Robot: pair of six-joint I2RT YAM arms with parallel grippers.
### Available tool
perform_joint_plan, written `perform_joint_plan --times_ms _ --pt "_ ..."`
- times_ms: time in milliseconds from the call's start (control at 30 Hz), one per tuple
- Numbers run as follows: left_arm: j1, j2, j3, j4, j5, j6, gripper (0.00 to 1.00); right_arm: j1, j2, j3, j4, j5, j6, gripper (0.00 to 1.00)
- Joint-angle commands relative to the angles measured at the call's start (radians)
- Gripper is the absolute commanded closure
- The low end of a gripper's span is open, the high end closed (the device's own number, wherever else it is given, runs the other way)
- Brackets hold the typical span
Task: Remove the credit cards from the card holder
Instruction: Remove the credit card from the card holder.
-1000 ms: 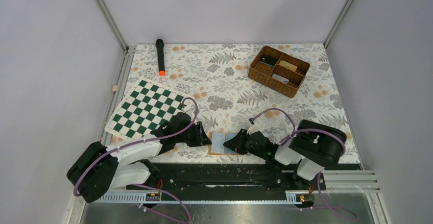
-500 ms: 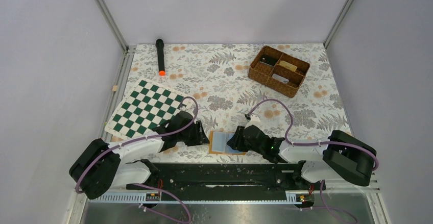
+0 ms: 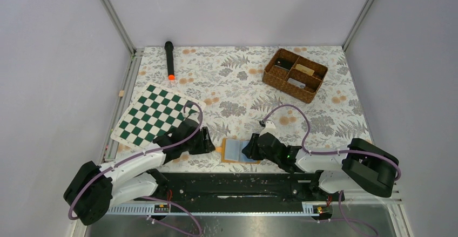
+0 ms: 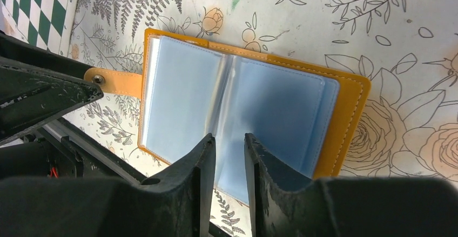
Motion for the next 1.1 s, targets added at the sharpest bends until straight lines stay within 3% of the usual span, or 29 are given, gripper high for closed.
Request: perform_joint_plan --times_ms 0,300,533,767,900,1033,1067 --pt "0.006 0.003 0.019 -0.009 -0.073 0.027 0.48 0.007 -0.018 -0.026 -0.047 0.056 -0.037 0.67" --pt "0.008 0.14 -0.02 0.242 0.096 0.013 0.47 0.007 -0.05 -0.033 -0.044 0.049 -0.052 0.67" --pt "0.008 0.221 -0.035 0.353 0.236 -0.021 0.63 0.007 -0.071 -0.028 -0.054 0.054 -0.055 0.67" --pt "0.008 0.24 -0.06 0.448 0.315 -0.036 0.63 0.007 -0.072 -0.009 -0.062 0.055 -0.065 0.65" --pt "0.008 0.26 -0.076 0.506 0.356 -0.053 0.75 0.007 -0.086 0.008 -0.084 0.053 -0.064 0.63" --pt "0.008 0.248 -0.095 0.572 0.416 -0.089 1.0 0.008 -0.119 0.047 -0.139 0.058 -0.051 0.5" --pt "0.007 0.234 -0.101 0.598 0.426 -0.108 1.0 0.011 -0.124 0.057 -0.145 0.057 -0.046 0.47"
